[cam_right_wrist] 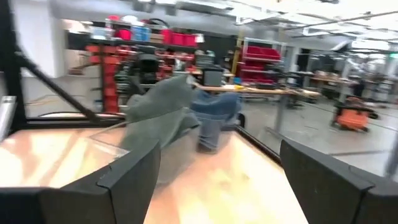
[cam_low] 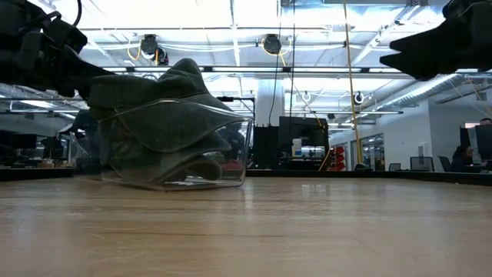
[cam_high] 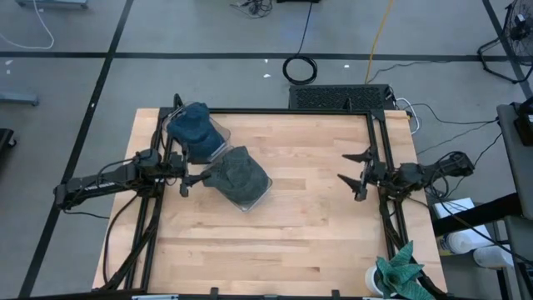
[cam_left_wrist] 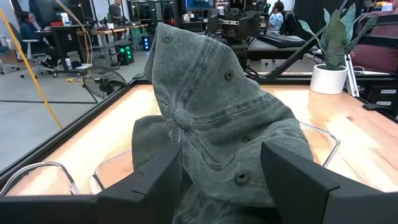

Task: Pick & Place hat
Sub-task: Return to Home Position

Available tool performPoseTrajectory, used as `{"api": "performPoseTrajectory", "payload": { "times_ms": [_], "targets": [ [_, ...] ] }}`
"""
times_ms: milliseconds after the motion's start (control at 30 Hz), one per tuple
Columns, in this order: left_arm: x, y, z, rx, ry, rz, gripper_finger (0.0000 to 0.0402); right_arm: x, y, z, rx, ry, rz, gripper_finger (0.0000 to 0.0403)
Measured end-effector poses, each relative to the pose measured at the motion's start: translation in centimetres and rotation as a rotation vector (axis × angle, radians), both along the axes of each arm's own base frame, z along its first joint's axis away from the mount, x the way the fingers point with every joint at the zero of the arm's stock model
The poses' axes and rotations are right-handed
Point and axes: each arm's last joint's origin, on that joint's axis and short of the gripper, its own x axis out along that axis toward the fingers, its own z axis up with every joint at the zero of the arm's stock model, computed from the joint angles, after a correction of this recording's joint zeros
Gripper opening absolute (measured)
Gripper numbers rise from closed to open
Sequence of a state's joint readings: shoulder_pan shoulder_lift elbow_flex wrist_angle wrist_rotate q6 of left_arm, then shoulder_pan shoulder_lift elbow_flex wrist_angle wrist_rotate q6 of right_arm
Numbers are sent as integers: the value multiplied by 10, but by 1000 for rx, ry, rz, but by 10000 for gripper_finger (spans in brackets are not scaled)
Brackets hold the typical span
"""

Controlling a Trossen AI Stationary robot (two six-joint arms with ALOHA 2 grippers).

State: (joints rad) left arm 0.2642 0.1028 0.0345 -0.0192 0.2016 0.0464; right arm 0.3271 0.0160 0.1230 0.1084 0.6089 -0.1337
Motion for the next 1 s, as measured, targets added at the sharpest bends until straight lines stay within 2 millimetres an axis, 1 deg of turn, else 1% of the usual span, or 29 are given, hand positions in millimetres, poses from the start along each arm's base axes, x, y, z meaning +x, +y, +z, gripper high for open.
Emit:
{"api": "performPoseTrajectory", "payload": {
  "times_ms": [167,300,567,733,800,900,1000],
  "targets": [
    [0,0,0,1,0,0,228,-1,4,-2,-20,15,89,316],
    [0,0,0,-1,0,0,228,-1,5,-7,-38,67,96,316],
    [0,0,0,-1,2,0,228,0,5,-8,-41,84,91,316],
    [0,0,0,8,3,-1,228,-1,2,-9,22,77,-11,316],
    [0,0,0,37,4,3,228,-1,1,-9,36,75,-41,316],
    [0,1,0,78,8,11,228,-1,1,-9,14,84,-58,316],
    [0,1,0,79,8,11,228,-1,1,-9,-23,97,-60,316]
  ]
}}
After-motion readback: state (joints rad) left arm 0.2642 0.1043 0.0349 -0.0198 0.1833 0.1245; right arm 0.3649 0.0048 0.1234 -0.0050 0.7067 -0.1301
